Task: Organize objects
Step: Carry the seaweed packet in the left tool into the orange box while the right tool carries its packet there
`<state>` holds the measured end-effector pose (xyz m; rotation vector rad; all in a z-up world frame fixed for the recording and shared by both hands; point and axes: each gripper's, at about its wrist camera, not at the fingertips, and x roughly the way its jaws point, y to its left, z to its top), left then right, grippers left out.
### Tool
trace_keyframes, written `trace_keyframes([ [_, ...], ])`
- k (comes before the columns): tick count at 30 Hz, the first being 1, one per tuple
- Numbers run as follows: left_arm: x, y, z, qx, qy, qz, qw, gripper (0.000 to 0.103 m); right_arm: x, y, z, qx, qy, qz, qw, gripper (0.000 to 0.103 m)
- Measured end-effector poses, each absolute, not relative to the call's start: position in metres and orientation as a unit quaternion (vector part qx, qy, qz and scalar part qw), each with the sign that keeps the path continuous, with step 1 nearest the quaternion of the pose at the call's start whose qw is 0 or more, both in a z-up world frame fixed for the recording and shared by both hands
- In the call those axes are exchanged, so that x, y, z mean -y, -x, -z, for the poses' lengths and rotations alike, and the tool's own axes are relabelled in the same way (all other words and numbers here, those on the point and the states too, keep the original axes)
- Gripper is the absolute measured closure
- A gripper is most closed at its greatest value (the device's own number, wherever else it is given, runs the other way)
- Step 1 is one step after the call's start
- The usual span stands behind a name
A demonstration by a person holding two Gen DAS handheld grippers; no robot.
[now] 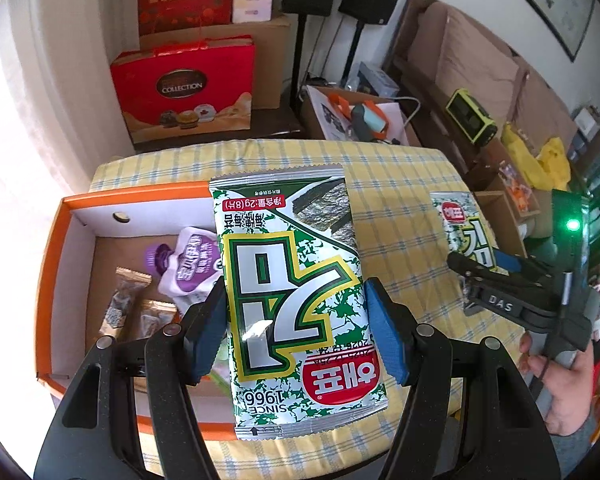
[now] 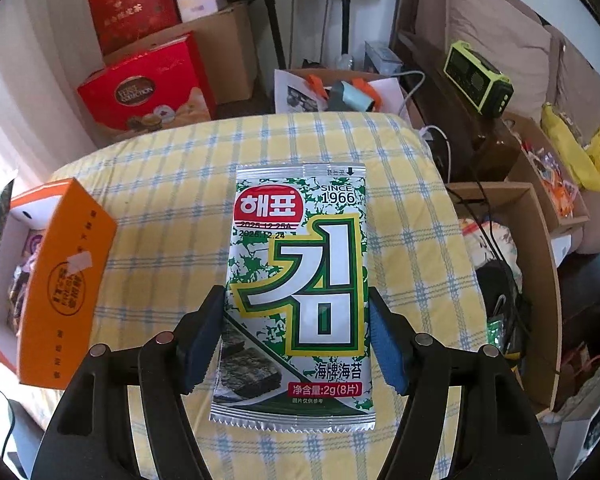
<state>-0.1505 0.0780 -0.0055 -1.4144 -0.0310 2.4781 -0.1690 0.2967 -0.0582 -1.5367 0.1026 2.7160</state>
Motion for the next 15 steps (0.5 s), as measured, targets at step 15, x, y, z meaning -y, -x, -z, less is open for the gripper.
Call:
trace_keyframes([
  [15, -0.026, 0.146, -0.003, 0.02, 0.486, -0.867, 0.112, 0.04, -0.253, 0.159, 0.014, -0.046, 0.475, -0.878, -0.037, 0.034],
])
